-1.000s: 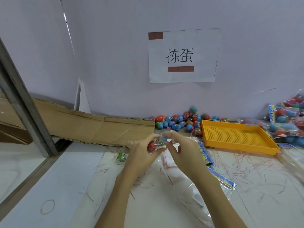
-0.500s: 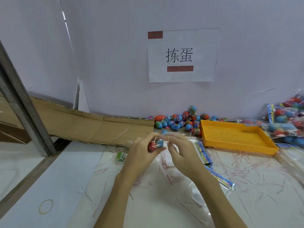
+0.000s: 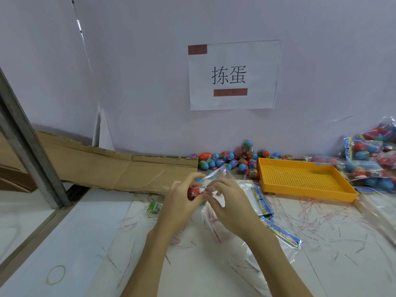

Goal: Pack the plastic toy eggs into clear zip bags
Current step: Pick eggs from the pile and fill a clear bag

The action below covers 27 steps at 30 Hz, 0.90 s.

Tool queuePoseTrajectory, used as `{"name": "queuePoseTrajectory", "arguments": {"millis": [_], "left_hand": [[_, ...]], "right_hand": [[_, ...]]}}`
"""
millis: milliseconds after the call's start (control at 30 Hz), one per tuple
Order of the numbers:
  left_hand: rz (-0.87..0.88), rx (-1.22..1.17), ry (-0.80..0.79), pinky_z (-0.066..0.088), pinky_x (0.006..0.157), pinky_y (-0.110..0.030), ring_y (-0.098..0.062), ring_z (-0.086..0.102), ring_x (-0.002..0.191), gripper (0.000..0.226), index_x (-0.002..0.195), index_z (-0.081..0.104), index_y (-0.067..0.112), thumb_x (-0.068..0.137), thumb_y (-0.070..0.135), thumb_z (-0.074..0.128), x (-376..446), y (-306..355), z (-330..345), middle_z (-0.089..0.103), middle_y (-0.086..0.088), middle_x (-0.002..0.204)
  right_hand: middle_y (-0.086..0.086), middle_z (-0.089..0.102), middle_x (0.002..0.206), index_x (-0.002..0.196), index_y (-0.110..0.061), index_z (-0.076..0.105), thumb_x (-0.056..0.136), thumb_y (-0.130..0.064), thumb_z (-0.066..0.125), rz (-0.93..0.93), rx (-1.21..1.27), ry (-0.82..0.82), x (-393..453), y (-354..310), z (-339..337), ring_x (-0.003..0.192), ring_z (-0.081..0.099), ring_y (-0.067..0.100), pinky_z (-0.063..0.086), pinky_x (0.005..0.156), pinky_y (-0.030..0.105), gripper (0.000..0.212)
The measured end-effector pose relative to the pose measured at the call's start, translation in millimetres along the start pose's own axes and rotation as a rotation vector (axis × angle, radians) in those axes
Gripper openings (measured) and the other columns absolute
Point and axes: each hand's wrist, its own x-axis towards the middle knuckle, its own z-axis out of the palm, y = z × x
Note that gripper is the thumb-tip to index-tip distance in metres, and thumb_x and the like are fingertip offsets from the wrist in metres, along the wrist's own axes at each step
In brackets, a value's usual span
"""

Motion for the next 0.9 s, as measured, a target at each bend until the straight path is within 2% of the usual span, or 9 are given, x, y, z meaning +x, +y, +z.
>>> {"name": "queuePoseTrajectory", "arguments": {"millis": [100, 233, 400, 500, 600, 667, 767, 833, 900], "left_hand": [[-0.049, -0.186, 0.018, 0.059, 0.092, -0.034, -0.009, 0.069, 0.105, 0.051, 0.131, 0.063, 0.029, 0.085, 0.039, 0.081, 0, 3, -3, 0.073, 0.01, 0.112], [-0.084, -0.405, -0.112, 0.062, 0.089, -0.039, -0.014, 0.074, 0.099, 0.039, 0.123, 0.068, 0.026, 0.089, 0.043, 0.075, 0, 7, -6, 0.077, 0.007, 0.106], [-0.166, -0.566, -0.351, 0.056, 0.101, -0.039, -0.019, 0.071, 0.115, 0.055, 0.137, 0.059, 0.03, 0.088, 0.031, 0.083, -1, 6, -9, 0.072, 0.004, 0.128], [-0.208, -0.549, -0.296, 0.06, 0.094, -0.036, -0.015, 0.075, 0.102, 0.058, 0.132, 0.061, 0.033, 0.082, 0.023, 0.088, 0, 9, -7, 0.076, 0.006, 0.118], [-0.156, -0.44, -0.2, 0.058, 0.07, -0.025, -0.003, 0.071, 0.074, 0.04, 0.116, 0.072, 0.03, 0.08, 0.03, 0.089, 2, 5, -11, 0.078, 0.006, 0.101], [-0.18, -0.35, -0.12, 0.061, 0.067, -0.036, -0.01, 0.07, 0.069, 0.039, 0.107, 0.074, 0.028, 0.076, 0.048, 0.085, 3, 2, -14, 0.077, 0.004, 0.093], [-0.125, -0.129, -0.029, 0.056, 0.097, -0.036, -0.01, 0.066, 0.11, 0.059, 0.118, 0.071, 0.031, 0.073, 0.07, 0.072, 2, -4, -13, 0.072, 0.01, 0.117], [0.019, -0.027, -0.043, 0.033, 0.118, -0.024, -0.002, 0.038, 0.143, 0.084, 0.147, 0.054, 0.031, 0.075, 0.071, 0.072, 2, -5, -11, 0.045, 0.016, 0.155], [0.122, 0.012, -0.099, 0.014, 0.121, -0.017, 0.004, 0.013, 0.154, 0.106, 0.162, 0.028, 0.034, 0.075, 0.07, 0.077, 2, -3, -6, 0.016, 0.025, 0.168]], "right_hand": [[-0.015, 0.062, 0.105, 0.11, -0.024, 0.074, 0.098, -0.026, 0.065, 0.0, 0.063, 0.037, 2, 0, -6, 0.091, 0.053, 0.001, 0.039, 0.08, 0.009, 0.015], [-0.034, 0.062, 0.087, 0.097, -0.043, 0.071, 0.094, -0.022, 0.072, -0.017, 0.187, 0.18, -2, -2, -12, 0.094, 0.058, -0.001, 0.04, 0.075, 0.005, 0.021], [-0.038, 0.056, 0.086, 0.098, -0.03, 0.076, 0.094, -0.025, 0.071, -0.017, 0.084, 0.294, 0, 3, -10, 0.098, 0.053, -0.002, 0.04, 0.075, 0.007, 0.008], [-0.026, 0.063, 0.089, 0.099, -0.023, 0.077, 0.092, -0.022, 0.074, -0.027, 0.019, 0.355, 1, 7, -14, 0.091, 0.051, 0.0, 0.041, 0.075, 0.011, 0.008], [-0.011, 0.07, 0.089, 0.101, -0.022, 0.08, 0.089, -0.023, 0.077, 0.009, 0.005, 0.427, 1, 9, -19, 0.091, 0.052, 0.005, 0.043, 0.072, 0.014, 0.012], [-0.009, 0.072, 0.088, 0.103, -0.022, 0.08, 0.089, -0.023, 0.077, 0.045, 0.041, 0.465, 1, 8, -22, 0.085, 0.055, 0.002, 0.043, 0.069, 0.009, 0.014], [-0.019, 0.071, 0.084, 0.105, -0.027, 0.078, 0.092, -0.026, 0.073, 0.101, 0.107, 0.481, 1, 8, -28, 0.075, 0.064, -0.004, 0.049, 0.063, 0.007, 0.014], [-0.024, 0.069, 0.084, 0.106, -0.03, 0.078, 0.093, -0.026, 0.072, 0.123, 0.093, 0.423, 0, 9, -28, 0.072, 0.064, -0.006, 0.052, 0.063, 0.009, 0.015], [-0.02, 0.072, 0.09, 0.108, -0.028, 0.078, 0.093, -0.024, 0.072, 0.088, 0.044, 0.333, -1, 7, -25, 0.073, 0.064, -0.003, 0.055, 0.068, 0.016, 0.017]]}}
